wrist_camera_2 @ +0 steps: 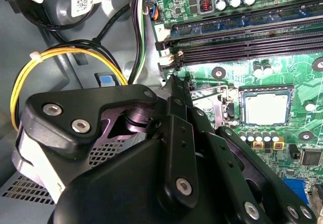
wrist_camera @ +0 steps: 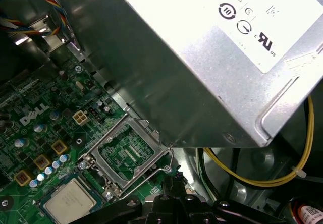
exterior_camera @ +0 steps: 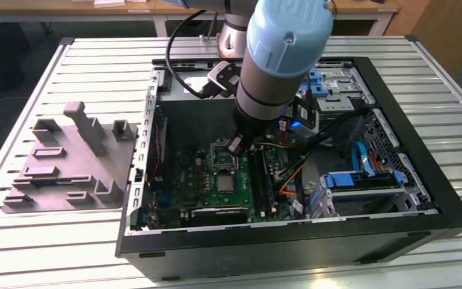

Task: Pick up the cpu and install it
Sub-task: 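Close the cpu cover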

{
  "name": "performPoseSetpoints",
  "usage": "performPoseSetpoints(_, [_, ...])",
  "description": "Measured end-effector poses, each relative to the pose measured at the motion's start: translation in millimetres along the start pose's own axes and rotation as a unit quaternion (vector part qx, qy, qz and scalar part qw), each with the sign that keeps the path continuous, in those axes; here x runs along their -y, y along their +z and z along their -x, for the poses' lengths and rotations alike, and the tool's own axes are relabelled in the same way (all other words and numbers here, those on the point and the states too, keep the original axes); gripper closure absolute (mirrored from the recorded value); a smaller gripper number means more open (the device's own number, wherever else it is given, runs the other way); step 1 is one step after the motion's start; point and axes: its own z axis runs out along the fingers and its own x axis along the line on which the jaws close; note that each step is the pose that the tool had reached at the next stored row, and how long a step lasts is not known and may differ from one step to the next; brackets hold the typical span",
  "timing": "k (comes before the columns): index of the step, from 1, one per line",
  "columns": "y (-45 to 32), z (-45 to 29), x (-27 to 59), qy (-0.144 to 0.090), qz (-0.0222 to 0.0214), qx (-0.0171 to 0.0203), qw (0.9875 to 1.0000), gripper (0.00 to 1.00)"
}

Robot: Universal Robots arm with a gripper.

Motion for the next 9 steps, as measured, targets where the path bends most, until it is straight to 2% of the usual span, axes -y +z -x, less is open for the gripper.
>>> performPoseSetpoints(6, [3.2, 1.9, -1.6, 0.0, 0.0, 0.0, 1.0, 0.89])
performPoseSetpoints(9, [5.7, 3.7, -2.9, 0.0, 0.0014, 0.0015, 1.0, 0.89])
